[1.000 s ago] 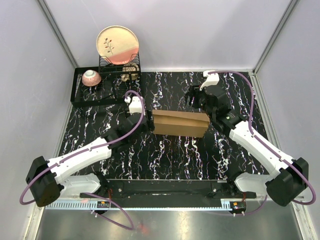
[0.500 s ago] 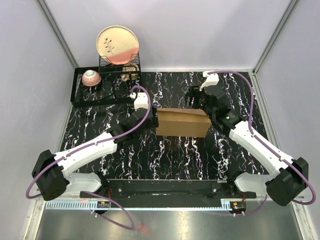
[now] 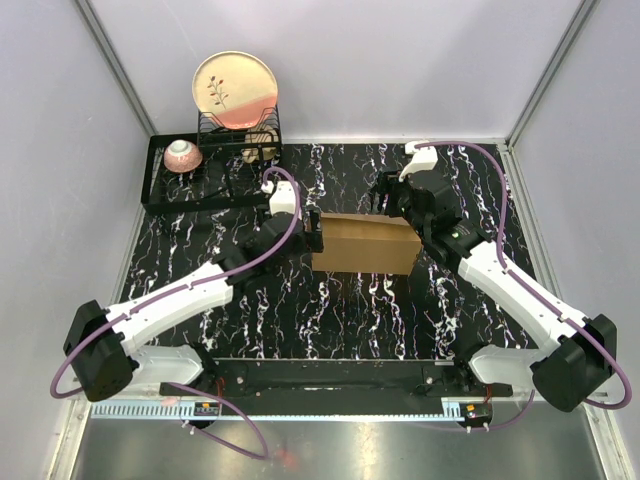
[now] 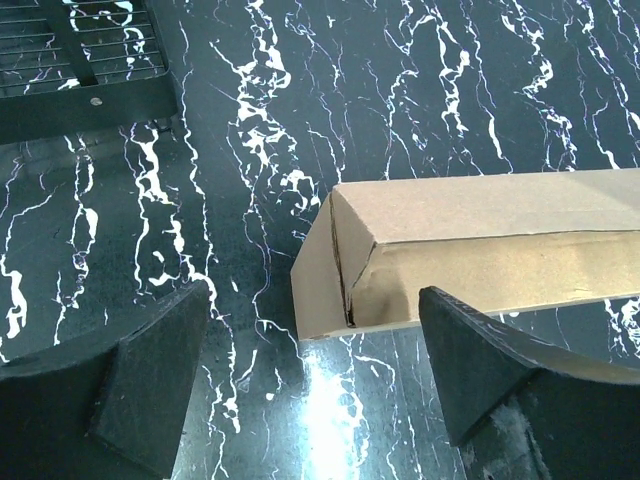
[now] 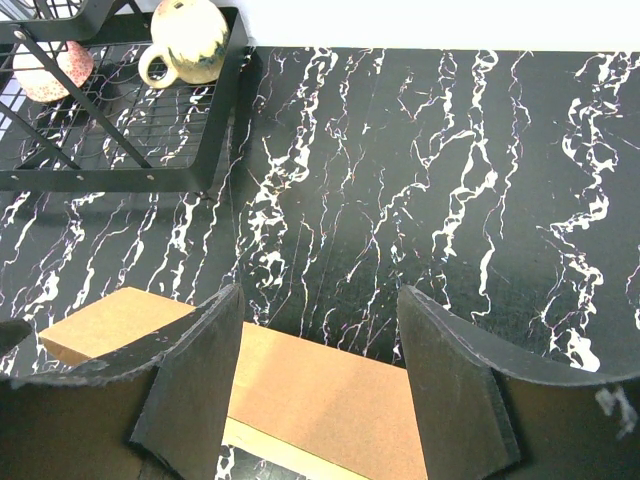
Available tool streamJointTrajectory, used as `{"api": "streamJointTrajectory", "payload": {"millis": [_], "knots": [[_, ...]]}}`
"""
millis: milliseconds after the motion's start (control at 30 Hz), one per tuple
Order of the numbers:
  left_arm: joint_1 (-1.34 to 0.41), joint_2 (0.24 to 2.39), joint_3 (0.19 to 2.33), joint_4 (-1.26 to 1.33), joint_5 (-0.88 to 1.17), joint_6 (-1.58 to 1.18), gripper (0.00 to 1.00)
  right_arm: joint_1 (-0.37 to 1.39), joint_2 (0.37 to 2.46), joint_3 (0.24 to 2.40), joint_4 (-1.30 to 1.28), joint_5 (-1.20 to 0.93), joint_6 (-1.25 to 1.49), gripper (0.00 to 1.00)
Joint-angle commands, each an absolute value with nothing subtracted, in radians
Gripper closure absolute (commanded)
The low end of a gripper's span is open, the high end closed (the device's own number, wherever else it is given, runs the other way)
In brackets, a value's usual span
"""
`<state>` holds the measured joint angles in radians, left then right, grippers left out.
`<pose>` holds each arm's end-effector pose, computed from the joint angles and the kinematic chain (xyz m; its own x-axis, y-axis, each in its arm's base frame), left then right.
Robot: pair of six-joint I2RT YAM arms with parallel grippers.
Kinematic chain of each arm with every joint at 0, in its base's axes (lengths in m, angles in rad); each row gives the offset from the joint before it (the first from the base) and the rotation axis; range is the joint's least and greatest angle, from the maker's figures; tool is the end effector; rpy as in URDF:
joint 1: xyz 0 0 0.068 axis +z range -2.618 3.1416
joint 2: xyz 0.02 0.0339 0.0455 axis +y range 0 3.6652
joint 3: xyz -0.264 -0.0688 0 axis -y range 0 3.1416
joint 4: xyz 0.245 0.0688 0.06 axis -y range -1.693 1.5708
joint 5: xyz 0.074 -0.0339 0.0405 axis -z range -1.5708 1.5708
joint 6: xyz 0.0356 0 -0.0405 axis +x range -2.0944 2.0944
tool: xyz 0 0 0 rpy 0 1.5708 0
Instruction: Fold the paper box
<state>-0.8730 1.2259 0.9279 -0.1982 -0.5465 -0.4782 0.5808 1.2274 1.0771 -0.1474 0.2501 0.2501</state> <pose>0.1905 -0.1984 0.2977 -0.4377 -0.0899 -0.8946 0.1797 0.9662 -0.1850 0.2440 0.1496 0.3529 -0.3202 0.0767 -0.9442 -0.2627 0.9504 0.1663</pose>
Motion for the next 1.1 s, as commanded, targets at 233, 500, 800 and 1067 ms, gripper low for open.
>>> {"api": "streamJointTrajectory", "payload": {"millis": [233, 500, 800, 1067], "knots": [[-0.868, 1.117, 0.933, -0.155, -0.554, -0.436, 0.15, 0.583, 1.212, 1.118, -0.129, 0.279, 0.236, 0.31], [-0.847, 1.094, 0.887, -0.097, -0.503, -0.413, 0.3, 0.583, 1.2, 1.114, -0.129, 0.276, 0.233, 0.31], [-0.841, 1.118, 0.867, -0.064, -0.476, -0.396, 0.36, 0.581, 1.198, 1.112, -0.132, 0.272, 0.235, 0.31], [-0.831, 1.161, 0.891, -0.055, -0.453, -0.376, 0.43, 0.583, 1.198, 1.111, -0.132, 0.271, 0.235, 0.31]]}}
